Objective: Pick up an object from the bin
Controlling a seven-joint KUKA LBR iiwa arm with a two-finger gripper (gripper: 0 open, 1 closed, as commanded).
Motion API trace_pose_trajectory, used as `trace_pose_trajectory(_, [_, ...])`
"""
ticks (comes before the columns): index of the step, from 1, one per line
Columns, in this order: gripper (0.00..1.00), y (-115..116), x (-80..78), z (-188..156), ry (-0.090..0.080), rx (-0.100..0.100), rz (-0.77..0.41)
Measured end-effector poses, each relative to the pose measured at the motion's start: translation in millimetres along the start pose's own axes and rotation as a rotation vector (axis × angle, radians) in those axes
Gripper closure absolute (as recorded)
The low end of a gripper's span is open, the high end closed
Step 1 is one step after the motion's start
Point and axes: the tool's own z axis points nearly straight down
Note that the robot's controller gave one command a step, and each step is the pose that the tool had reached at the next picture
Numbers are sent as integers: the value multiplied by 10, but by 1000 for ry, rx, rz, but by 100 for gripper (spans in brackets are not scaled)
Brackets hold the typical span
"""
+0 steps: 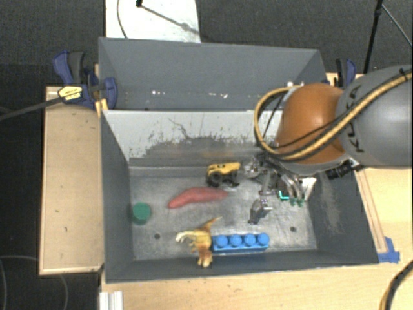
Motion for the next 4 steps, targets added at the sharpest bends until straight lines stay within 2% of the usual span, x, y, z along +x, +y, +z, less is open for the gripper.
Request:
trace_pose_trajectory(1, [0, 0, -20, -35, -7, 0, 0])
trace_pose_trajectory(2, [0, 361, -147, 244, -11, 3, -63])
trace_pose_trajectory(3, [100, 357, -375, 239, -8, 1, -168])
trace_pose_trajectory(4, [0, 355, -368, 240, -6, 1, -167])
